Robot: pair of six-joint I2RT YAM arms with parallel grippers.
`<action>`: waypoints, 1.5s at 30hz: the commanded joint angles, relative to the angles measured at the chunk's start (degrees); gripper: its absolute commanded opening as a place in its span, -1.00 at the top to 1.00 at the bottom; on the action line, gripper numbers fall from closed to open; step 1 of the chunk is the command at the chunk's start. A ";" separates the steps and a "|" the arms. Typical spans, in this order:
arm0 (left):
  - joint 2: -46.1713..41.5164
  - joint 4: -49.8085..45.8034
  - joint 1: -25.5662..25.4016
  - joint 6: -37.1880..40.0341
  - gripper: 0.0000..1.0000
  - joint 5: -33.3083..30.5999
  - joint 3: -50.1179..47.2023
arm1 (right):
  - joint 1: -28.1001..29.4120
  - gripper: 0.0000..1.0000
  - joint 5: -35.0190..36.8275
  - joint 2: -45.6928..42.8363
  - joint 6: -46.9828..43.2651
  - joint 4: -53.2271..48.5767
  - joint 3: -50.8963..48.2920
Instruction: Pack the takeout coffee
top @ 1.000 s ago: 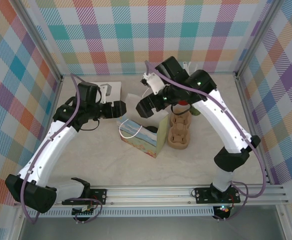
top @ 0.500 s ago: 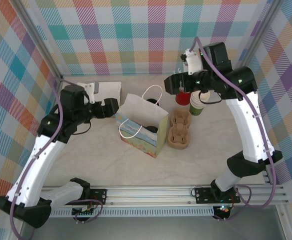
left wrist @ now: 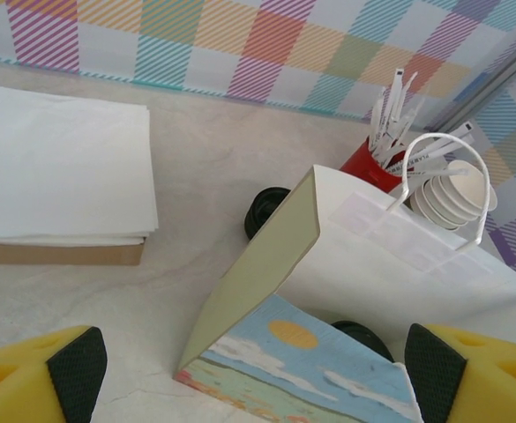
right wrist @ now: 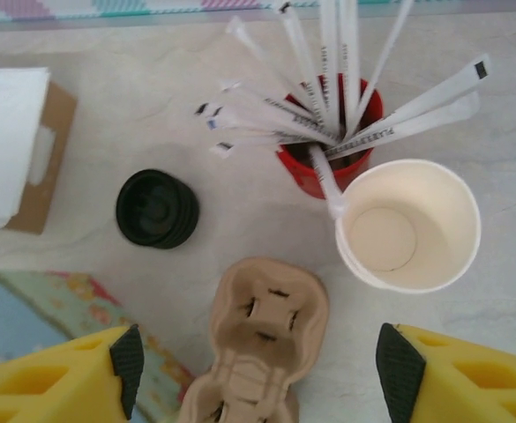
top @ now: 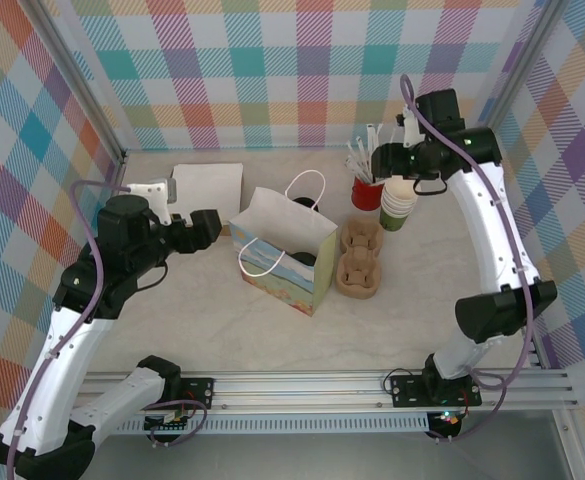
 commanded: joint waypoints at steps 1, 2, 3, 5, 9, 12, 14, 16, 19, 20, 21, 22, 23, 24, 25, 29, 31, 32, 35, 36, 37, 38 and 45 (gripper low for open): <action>-1.46 -0.71 0.54 0.02 -0.79 -1.11 -1.09 | -0.53 -0.34 3.36 4.38 -0.46 3.16 0.27; -1.69 -0.72 0.54 -0.01 -0.80 -1.27 -1.37 | -0.53 -0.31 3.83 5.62 -0.54 3.53 0.56; -1.86 -0.77 0.54 0.00 -0.80 -1.37 -1.57 | -0.53 -0.28 4.46 6.87 -0.62 3.72 0.84; -2.03 -0.98 0.54 -0.03 -0.80 -1.54 -1.85 | -0.49 -0.25 6.29 8.90 -0.87 4.12 1.09; -2.25 -1.16 0.54 -0.05 -0.80 -1.46 -2.13 | -1.22 -0.24 6.72 11.96 -1.33 5.32 1.29; -2.21 -1.17 0.54 -0.16 -0.81 -1.45 -2.23 | -1.31 -0.20 6.09 14.12 -1.29 5.18 1.92; -2.21 -1.13 0.50 -0.15 -0.81 -1.45 -2.33 | -1.32 -0.15 6.26 15.14 -1.21 5.26 1.96; -2.21 -1.08 0.54 -0.13 -0.81 -1.37 -2.31 | -1.27 -0.11 6.20 16.00 -1.16 5.72 1.97; -2.14 -1.16 0.53 -0.18 -0.81 -1.37 -2.40 | -1.32 -0.04 5.30 17.38 -1.23 5.74 2.78; -2.11 -1.19 0.50 -0.12 -0.81 -1.33 -2.39 | -1.33 -0.02 5.42 17.89 -1.24 5.44 3.09; -2.14 -1.20 0.54 -0.18 -0.81 -1.38 -2.39 | -1.32 0.00 5.58 18.22 -1.33 5.33 3.31; -2.18 -1.23 0.53 -0.19 -0.81 -1.37 -2.33 | -1.33 0.04 5.50 18.49 -1.39 5.37 3.38; -2.16 -1.25 0.54 -0.14 -0.82 -1.34 -2.32 | -1.28 0.08 5.47 18.62 -1.46 5.40 3.46; -2.17 -1.25 0.53 -0.12 -0.82 -1.36 -2.31 | -1.32 0.10 5.47 18.67 -1.48 5.40 3.46; -2.12 -1.25 0.53 -0.12 -0.82 -1.44 -2.33 | -1.33 0.12 5.55 18.85 -1.59 5.42 3.47; -2.05 -1.16 0.54 -0.15 -0.82 -1.39 -2.32 | -1.32 0.20 5.91 19.46 -1.77 4.79 3.48; -1.94 -1.17 0.54 -0.17 -0.82 -1.37 -2.31 | -1.31 0.27 5.77 19.68 -1.90 4.74 3.46; -1.86 -1.21 0.54 -0.18 -0.82 -1.37 -2.31 | -1.32 0.30 5.66 19.76 -1.86 4.70 3.46; -1.81 -1.21 0.48 -0.10 -0.82 -1.36 -2.31 | -1.32 0.39 5.35 19.61 -1.93 4.69 3.49; -1.72 -1.16 0.53 -0.09 -0.82 -1.39 -2.32 | -1.32 0.42 5.38 19.52 -1.99 4.75 3.46; -1.75 -1.16 0.54 -0.06 -0.82 -1.38 -2.31 | -1.32 0.45 5.47 19.41 -2.12 4.64 3.53; -1.71 -1.16 0.54 -0.10 -0.82 -1.37 -2.31 | -1.32 0.48 5.56 19.25 -2.29 4.60 3.55; -1.59 -1.07 0.50 -0.11 -0.82 -1.39 -2.40 | -1.33 0.78 5.83 18.77 -3.33 3.30 5.11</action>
